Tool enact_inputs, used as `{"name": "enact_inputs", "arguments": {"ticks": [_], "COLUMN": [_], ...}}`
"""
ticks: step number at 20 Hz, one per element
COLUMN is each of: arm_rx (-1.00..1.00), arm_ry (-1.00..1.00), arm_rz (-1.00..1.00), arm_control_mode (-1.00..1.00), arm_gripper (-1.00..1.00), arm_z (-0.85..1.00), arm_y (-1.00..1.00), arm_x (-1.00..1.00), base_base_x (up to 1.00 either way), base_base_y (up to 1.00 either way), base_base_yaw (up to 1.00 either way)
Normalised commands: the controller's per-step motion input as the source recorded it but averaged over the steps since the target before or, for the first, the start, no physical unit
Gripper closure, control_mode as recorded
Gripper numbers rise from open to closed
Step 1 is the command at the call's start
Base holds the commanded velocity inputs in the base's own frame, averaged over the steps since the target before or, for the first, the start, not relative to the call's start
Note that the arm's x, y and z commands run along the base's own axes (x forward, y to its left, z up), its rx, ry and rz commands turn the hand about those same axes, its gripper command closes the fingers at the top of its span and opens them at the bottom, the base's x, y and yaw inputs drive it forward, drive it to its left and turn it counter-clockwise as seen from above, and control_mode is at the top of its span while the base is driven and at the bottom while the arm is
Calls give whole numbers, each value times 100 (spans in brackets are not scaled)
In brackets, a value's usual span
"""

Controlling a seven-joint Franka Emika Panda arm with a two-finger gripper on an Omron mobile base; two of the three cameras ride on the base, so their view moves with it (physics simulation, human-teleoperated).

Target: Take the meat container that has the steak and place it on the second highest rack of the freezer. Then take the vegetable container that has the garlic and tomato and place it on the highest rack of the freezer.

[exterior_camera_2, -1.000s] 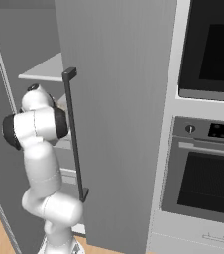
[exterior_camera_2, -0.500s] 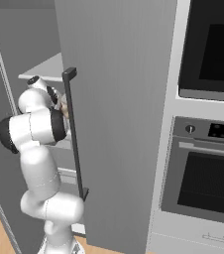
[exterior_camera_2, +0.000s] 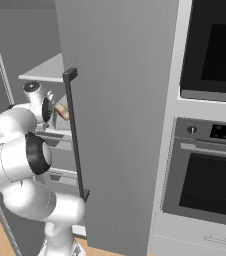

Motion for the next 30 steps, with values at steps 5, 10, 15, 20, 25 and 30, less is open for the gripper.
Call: {"name": "enact_inputs", "arguments": {"ticks": [5, 10, 15, 20, 25, 30], "arm_rx": [10, 0, -13, -28, -33, -21], "arm_ry": [-1, 4, 16, 18, 3, -13], "arm_rz": [16, 29, 33, 36, 30, 30], "arm_control_mode": [-100, -100, -100, -100, -100, -100], "arm_gripper": [-100, -100, -100, -100, -100, -100], "arm_z": [18, 51, 95, 80, 38, 56], "arm_y": [9, 12, 0, -7, -62, -84], "arm_x": [-93, -83, -75, -92, -100, -100], "base_base_x": [0, 0, 0, 0, 0, 0], "base_base_y": [0, 0, 0, 0, 0, 0], "base_base_yaw": [0, 0, 0, 0, 0, 0]}}
